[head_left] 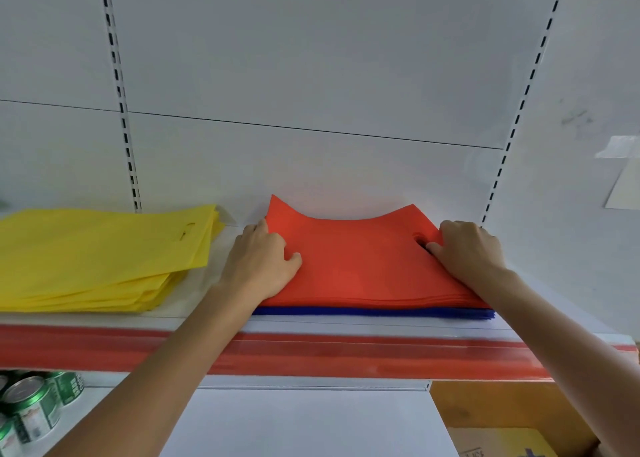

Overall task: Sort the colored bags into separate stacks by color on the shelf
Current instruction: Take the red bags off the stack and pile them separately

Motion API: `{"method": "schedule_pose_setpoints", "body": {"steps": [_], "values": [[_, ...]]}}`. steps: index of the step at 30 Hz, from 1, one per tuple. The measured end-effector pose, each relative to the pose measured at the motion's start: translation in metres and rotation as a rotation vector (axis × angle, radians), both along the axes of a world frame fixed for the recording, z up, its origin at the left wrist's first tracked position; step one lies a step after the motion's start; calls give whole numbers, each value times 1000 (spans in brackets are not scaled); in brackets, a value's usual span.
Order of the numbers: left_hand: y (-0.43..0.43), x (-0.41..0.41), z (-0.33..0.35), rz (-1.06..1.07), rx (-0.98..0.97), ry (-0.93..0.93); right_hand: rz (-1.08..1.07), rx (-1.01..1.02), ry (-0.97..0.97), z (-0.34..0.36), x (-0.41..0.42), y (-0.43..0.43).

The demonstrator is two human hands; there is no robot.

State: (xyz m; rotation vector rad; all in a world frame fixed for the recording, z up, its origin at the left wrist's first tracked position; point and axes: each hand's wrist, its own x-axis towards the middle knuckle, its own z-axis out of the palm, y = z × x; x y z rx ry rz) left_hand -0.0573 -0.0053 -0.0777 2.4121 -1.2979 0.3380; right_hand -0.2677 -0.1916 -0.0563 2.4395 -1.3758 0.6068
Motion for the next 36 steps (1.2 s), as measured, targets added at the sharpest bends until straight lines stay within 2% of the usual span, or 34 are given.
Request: {"method": "schedule_pose_setpoints", "body": {"steps": [4, 7, 14, 19, 29, 36], "values": [[0, 0, -1, -19, 75, 91, 4, 16, -7, -1, 0, 0], [0, 0, -1, -18, 88, 79, 3, 21, -12, -2, 0, 1], [-3, 15, 0, 65, -200, 85, 19, 22, -34, 2, 2, 2], [-6, 20, -2, 64, -279, 97, 23, 24, -42, 2, 1, 3], [0, 13, 3, 56, -101, 85, 62, 65, -70, 5, 1, 6], [7, 2, 28, -56, -33, 37, 36, 128, -94, 23, 1, 7]]}}
